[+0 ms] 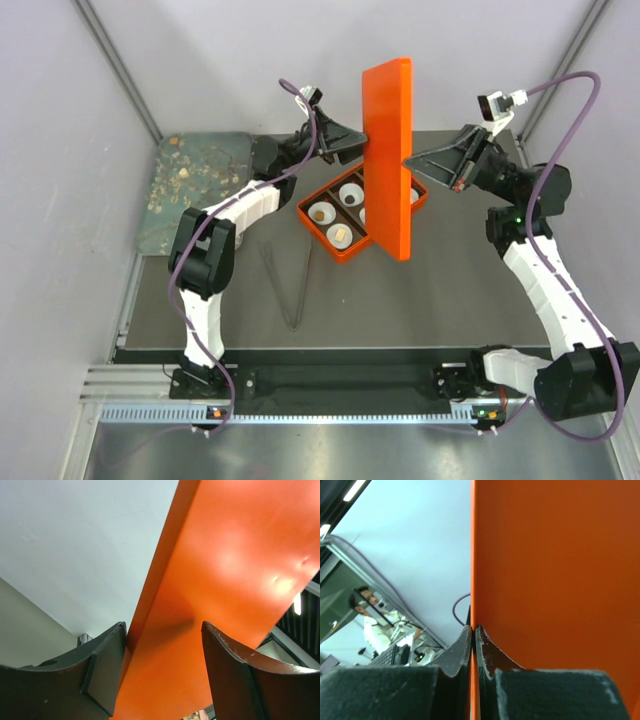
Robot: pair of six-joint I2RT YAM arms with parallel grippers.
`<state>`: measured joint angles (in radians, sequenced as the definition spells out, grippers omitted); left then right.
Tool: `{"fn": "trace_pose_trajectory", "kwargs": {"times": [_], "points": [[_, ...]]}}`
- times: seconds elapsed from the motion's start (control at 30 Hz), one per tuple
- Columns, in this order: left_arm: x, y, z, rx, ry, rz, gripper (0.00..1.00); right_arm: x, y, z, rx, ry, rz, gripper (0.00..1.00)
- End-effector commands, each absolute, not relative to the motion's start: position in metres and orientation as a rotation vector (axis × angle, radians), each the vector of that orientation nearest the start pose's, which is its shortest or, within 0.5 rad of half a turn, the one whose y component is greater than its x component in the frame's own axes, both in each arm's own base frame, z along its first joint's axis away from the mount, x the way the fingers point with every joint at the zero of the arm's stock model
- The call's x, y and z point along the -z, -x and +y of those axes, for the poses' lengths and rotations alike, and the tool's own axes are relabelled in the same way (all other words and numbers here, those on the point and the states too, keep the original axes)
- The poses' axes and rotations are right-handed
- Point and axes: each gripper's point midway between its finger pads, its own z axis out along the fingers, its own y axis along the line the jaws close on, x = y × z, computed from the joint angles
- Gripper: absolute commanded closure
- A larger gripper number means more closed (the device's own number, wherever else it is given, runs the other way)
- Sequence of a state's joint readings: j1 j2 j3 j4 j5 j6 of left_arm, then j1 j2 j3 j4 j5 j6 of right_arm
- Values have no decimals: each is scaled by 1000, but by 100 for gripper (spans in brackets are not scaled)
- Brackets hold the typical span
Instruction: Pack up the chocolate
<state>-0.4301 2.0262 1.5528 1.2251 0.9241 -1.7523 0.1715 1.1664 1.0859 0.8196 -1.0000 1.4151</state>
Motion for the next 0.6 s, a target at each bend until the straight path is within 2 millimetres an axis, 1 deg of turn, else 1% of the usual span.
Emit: {"fn": "trace_pose_trajectory", "kwargs": {"times": [0.0,0.03,0.1,0.17,0.23,0.27,0.33,0.43,0.47,0.57], "points": [[-474,-278,-317,2138,-731,936,36,-448,-272,195,-1692,235,1454,100],[-471,-279,-317,2141,-725,945,38,-438,-278,188,-1673,198,1484,100],[-469,-281,-318,2144,-717,952,41,-432,-283,183,-1661,175,1500,100],[-466,-282,-318,2151,-706,960,46,-422,-289,179,-1642,154,1530,100],[-464,-284,-319,2157,-695,967,48,-413,-296,176,-1604,141,1557,100],[-463,-285,-319,2160,-693,970,49,-405,-302,174,-1598,102,1598,100],[-463,-284,-321,2165,-693,970,50,-396,-308,170,-1568,91,1619,100],[-467,-279,-323,2176,-712,959,49,-378,-316,171,-1566,54,1672,100],[-468,-277,-324,2181,-717,959,49,-373,-324,160,-1542,17,1677,100],[-474,-268,-326,2191,-742,944,46,-359,-333,153,-1535,-33,1700,100]]}}
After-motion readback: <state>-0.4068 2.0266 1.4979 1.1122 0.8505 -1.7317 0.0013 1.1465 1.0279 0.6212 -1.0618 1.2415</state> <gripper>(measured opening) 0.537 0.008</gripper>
